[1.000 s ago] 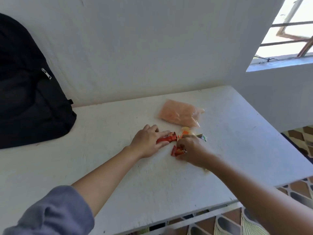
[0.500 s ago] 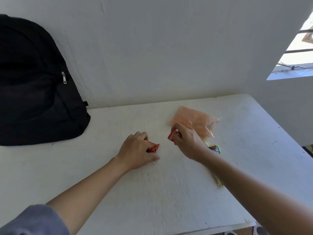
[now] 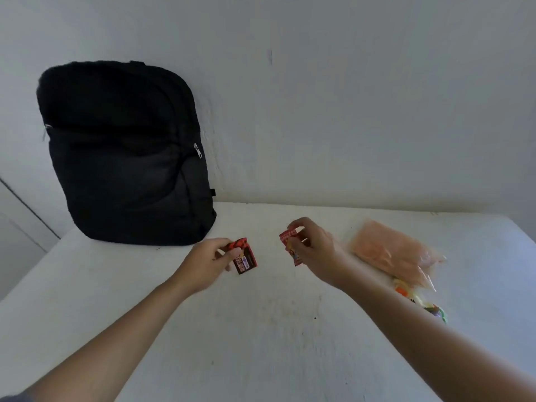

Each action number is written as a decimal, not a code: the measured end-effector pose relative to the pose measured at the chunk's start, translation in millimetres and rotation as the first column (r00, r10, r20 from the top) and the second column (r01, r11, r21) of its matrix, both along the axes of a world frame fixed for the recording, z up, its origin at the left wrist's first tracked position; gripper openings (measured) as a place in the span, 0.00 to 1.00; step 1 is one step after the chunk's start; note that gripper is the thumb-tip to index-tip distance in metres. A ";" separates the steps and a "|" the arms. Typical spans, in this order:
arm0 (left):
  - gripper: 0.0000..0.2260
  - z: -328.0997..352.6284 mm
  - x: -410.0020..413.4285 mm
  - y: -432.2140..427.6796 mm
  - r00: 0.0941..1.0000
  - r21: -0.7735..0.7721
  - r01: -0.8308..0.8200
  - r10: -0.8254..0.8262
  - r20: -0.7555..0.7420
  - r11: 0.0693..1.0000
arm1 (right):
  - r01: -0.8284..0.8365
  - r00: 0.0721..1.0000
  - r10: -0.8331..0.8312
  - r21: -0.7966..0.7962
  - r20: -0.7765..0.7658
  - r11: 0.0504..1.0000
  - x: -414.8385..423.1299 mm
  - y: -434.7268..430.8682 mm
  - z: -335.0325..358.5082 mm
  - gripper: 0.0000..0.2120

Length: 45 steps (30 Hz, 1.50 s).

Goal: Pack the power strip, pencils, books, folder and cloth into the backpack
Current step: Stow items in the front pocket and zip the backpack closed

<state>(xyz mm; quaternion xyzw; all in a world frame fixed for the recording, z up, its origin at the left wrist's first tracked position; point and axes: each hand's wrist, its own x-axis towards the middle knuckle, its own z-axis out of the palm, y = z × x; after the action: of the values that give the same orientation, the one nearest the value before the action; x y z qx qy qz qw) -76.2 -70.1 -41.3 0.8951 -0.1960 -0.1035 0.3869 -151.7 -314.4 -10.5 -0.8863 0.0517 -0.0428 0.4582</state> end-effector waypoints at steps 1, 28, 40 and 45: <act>0.08 9.0 3.4 9.7 1.000 -0.047 -0.020 0.021 0.019 0.999 | -0.036 0.999 0.036 -0.028 0.005 0.999 6.9 7.3 3.7 0.07; 0.05 182.3 207.1 221.0 0.768 0.284 0.042 -0.212 0.604 0.958 | 0.028 0.849 0.191 -0.403 0.493 0.915 230.1 242.1 129.7 0.05; 0.18 168.0 219.3 231.2 0.768 0.409 0.266 -0.448 0.458 0.873 | -0.160 0.945 0.312 -0.690 0.100 0.705 214.3 246.0 128.6 0.22; 0.15 167.3 204.3 225.7 0.670 0.481 0.304 -0.543 0.507 0.823 | -0.261 0.946 0.323 -0.666 -0.033 0.698 209.2 242.8 133.9 0.22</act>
<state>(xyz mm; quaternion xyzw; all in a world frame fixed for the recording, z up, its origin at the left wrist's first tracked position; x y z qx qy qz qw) 128.2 155.6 126.1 0.8595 -0.4964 0.0763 0.0952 57.6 -71.6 123.5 -0.9846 -0.1279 -0.0233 0.1166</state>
